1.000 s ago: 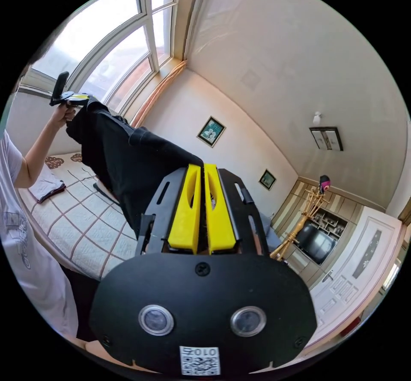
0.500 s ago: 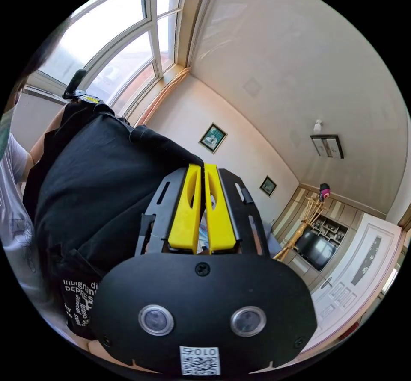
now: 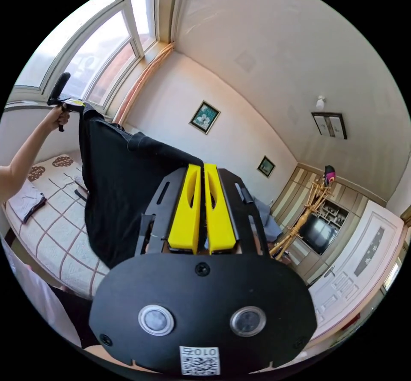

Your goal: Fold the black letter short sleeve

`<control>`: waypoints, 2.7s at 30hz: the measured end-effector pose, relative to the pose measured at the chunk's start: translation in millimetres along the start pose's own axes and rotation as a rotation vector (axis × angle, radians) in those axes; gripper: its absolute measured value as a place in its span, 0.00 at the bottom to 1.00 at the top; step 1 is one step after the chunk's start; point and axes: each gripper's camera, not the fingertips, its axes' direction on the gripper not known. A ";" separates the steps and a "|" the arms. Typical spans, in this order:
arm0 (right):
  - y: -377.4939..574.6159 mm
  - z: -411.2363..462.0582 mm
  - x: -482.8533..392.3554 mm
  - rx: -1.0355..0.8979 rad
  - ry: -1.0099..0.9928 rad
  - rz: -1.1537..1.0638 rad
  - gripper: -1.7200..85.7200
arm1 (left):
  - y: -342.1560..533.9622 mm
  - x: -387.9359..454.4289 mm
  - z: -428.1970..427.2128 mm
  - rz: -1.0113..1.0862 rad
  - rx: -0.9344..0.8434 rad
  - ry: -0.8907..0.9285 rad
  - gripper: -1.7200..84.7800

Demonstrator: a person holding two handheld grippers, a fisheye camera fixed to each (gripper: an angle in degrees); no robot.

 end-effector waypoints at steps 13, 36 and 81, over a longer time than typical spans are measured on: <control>239.4 119.6 -67.3 -0.401 -0.400 0.157 0.03 | 242.2 269.3 125.0 0.094 -0.492 0.207 0.02; 344.4 188.0 -114.4 -0.881 -0.583 0.088 0.04 | 384.1 483.0 185.8 -0.061 -0.819 0.441 0.03; 234.6 127.3 -131.5 -0.603 -0.645 0.020 0.07 | 138.1 516.3 185.8 -0.069 -0.906 0.068 0.07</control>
